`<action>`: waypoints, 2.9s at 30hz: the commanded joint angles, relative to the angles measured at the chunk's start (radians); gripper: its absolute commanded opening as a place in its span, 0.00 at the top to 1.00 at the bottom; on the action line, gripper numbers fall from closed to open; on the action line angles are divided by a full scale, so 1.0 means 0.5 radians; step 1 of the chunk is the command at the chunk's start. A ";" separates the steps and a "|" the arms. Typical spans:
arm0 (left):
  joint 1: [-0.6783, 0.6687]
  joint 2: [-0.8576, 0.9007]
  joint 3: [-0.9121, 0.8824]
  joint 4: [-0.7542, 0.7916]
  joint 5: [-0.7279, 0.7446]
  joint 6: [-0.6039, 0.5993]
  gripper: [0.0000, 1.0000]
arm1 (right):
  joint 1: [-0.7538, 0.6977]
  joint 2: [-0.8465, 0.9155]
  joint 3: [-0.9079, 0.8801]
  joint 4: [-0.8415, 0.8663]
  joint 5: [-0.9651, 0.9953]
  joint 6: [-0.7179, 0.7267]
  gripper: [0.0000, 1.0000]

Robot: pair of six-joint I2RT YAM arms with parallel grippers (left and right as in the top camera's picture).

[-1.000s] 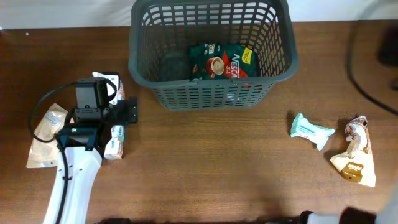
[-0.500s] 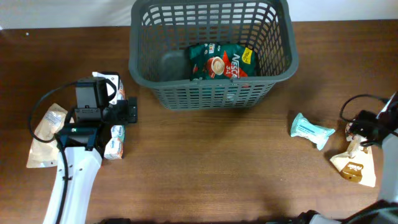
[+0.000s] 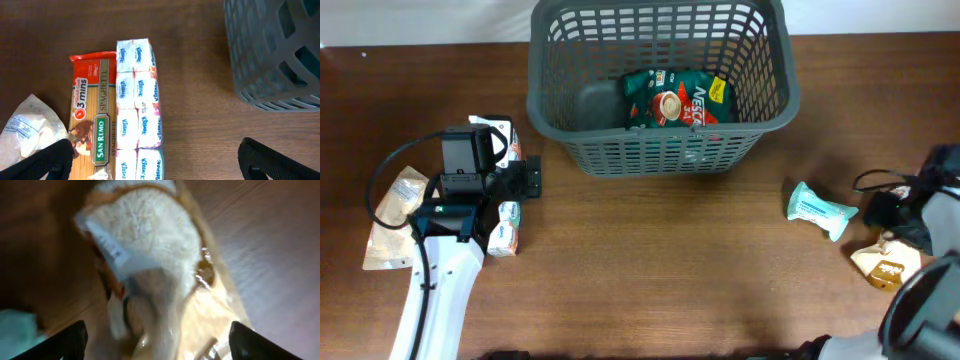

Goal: Pack container
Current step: 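Grasp the clear bag of brown snack with the right gripper, then carry the snack bag into the basket and release it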

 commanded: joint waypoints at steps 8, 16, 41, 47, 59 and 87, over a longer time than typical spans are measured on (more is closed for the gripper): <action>0.005 0.003 0.047 0.003 0.002 0.033 0.01 | -0.004 0.271 -0.010 0.076 0.032 0.007 0.96; 0.005 0.003 0.047 0.003 0.002 0.033 0.01 | -0.004 0.243 0.220 -0.104 -0.023 0.098 0.97; 0.005 0.003 0.047 0.003 0.002 0.033 0.01 | 1.455 0.049 2.786 -0.988 -0.863 -0.909 0.97; 0.005 0.003 0.047 0.003 0.002 0.033 0.01 | 1.766 0.365 2.786 -0.700 -0.665 -1.030 0.96; 0.005 0.003 0.047 0.003 0.002 0.033 0.01 | 1.811 1.038 2.784 -0.637 -0.657 -0.883 0.96; 0.005 0.003 0.047 0.002 0.001 0.033 0.01 | 1.532 0.285 2.562 -0.723 -0.174 -0.568 0.30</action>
